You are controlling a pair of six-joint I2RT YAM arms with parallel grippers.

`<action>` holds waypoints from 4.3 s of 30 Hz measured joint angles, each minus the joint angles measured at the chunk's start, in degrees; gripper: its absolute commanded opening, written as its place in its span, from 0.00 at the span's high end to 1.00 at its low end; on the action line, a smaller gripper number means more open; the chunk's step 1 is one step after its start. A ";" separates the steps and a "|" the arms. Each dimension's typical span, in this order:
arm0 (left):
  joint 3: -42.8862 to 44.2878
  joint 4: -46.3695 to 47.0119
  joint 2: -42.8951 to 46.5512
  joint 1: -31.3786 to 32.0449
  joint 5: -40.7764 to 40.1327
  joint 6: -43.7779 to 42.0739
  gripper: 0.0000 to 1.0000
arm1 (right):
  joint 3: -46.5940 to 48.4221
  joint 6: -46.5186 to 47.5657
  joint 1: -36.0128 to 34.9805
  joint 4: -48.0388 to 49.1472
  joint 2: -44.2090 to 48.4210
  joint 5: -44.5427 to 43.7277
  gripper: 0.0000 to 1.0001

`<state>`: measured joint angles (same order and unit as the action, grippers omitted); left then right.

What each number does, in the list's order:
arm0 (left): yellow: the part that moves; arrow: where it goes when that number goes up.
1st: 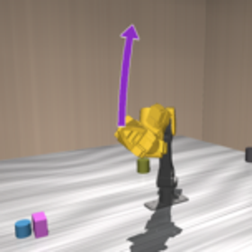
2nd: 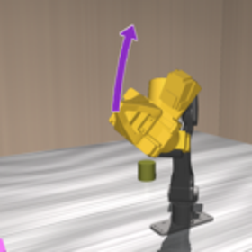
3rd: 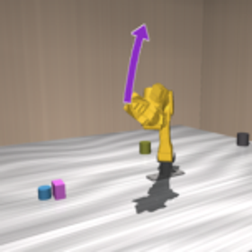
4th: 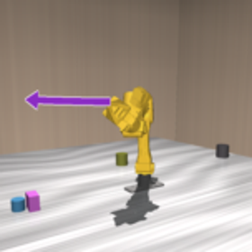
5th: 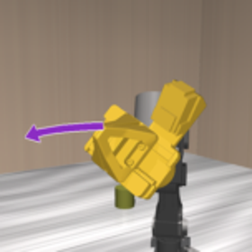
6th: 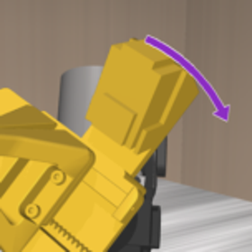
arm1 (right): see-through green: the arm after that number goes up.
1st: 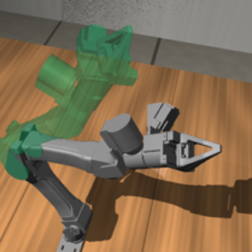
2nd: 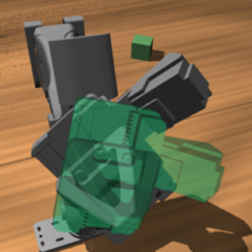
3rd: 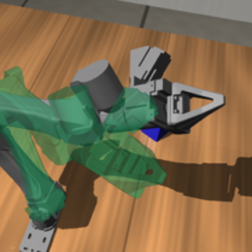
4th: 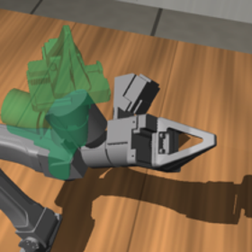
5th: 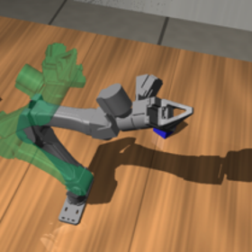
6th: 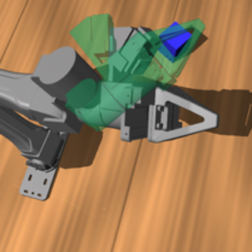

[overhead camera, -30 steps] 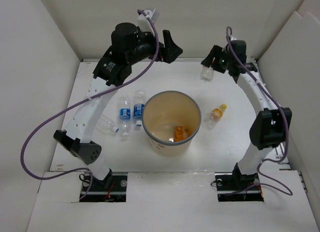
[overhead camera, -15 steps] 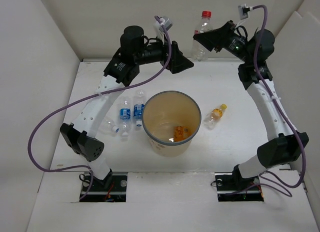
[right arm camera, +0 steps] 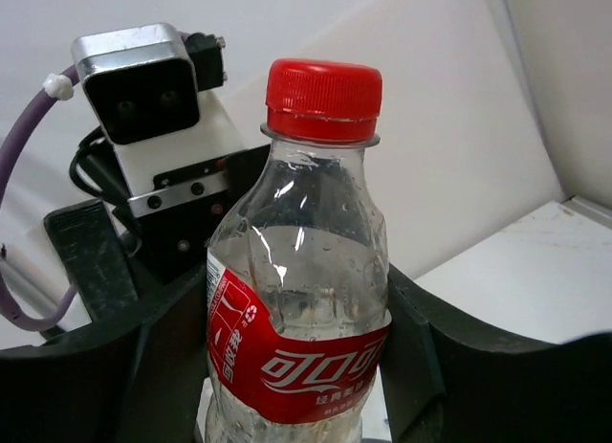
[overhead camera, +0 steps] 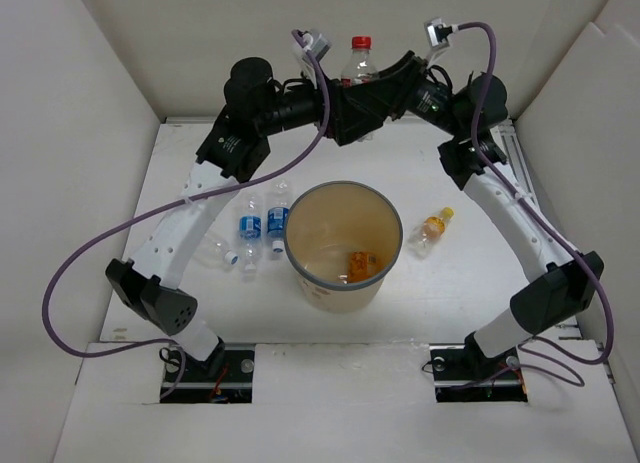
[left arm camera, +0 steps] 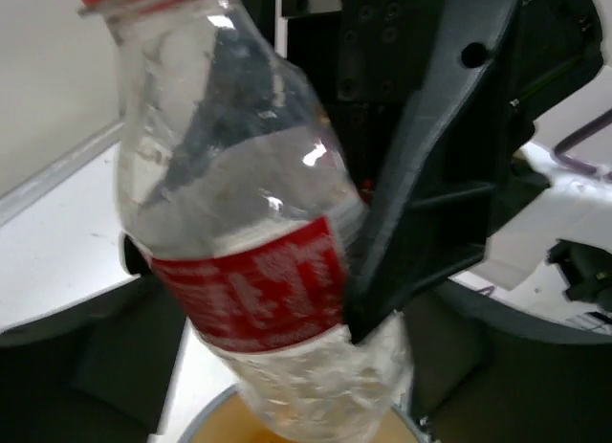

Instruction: Put the plastic bottles in the bin

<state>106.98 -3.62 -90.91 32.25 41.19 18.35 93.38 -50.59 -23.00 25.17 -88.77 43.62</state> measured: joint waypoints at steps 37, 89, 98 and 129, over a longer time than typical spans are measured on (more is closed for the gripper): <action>-44.35 12.28 24.35 3.87 -2.75 9.01 0.00 | -45.57 11.56 12.33 -52.59 25.31 -57.44 0.00; 8.07 0.87 -7.43 3.17 5.77 4.66 0.00 | -4.15 12.37 13.62 -20.44 11.26 -12.81 1.00; 4.35 12.46 -7.96 1.16 11.87 11.98 0.00 | -2.43 9.49 5.62 -15.21 8.41 -7.91 1.00; -37.11 8.17 18.53 11.30 -2.54 3.43 0.00 | -21.59 16.83 20.44 -14.91 24.94 -10.88 0.00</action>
<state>69.87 4.56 -72.38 43.55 38.65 21.78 71.79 -33.76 -2.57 10.26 -63.83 32.73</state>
